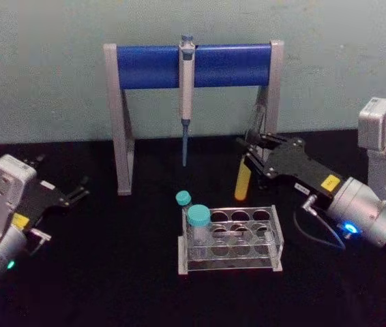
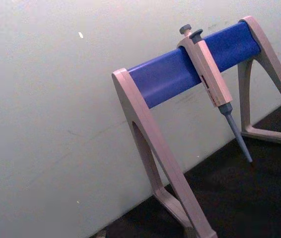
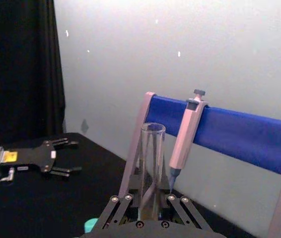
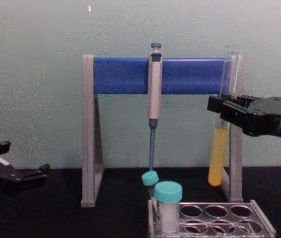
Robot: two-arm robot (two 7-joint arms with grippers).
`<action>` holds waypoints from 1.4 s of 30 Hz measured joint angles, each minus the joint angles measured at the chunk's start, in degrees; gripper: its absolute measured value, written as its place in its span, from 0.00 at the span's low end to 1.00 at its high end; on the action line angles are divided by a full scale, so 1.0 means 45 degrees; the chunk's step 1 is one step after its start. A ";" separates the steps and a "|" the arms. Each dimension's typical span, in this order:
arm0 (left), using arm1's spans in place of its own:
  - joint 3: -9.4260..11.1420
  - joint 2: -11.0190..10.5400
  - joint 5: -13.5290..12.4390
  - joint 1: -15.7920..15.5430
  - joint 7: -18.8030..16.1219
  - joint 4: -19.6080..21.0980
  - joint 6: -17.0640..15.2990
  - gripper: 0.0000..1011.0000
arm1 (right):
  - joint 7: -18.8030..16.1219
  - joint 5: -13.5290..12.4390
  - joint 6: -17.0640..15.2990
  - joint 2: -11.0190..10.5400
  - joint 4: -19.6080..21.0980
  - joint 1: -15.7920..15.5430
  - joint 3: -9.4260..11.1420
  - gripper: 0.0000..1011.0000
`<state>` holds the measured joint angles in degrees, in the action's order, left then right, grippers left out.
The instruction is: Pick up the test tube from the test tube rack, shake it, then place it back into the test tube rack.
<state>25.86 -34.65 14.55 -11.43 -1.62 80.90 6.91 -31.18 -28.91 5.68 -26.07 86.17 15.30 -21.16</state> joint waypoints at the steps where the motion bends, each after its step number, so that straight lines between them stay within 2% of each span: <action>1: 0.0000 0.0000 -0.0001 0.0000 0.0000 0.0000 0.0000 1.00 | -0.0002 -0.0043 -0.0054 -0.0060 0.0118 -0.0100 0.0008 0.23; 9: 0.0000 0.0000 0.0000 0.0000 0.0000 0.0000 0.0000 1.00 | 0.0131 -0.0133 -0.0232 -0.0314 0.0618 -0.0628 0.0030 0.23; 18: 0.0000 0.0000 -0.0001 0.0000 0.0000 0.0000 0.0000 1.00 | 0.0292 -0.0101 -0.0292 -0.0379 0.0668 -0.0833 0.0035 0.23; 42: 0.0000 0.0000 0.0000 0.0000 0.0000 0.0000 0.0000 1.00 | 0.0148 0.0044 -0.0410 -0.0008 -0.0382 -0.0170 -0.0192 0.23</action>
<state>25.86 -34.65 14.55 -11.43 -1.62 80.90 6.91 -30.51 -28.71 3.84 -26.11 84.45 14.53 -22.02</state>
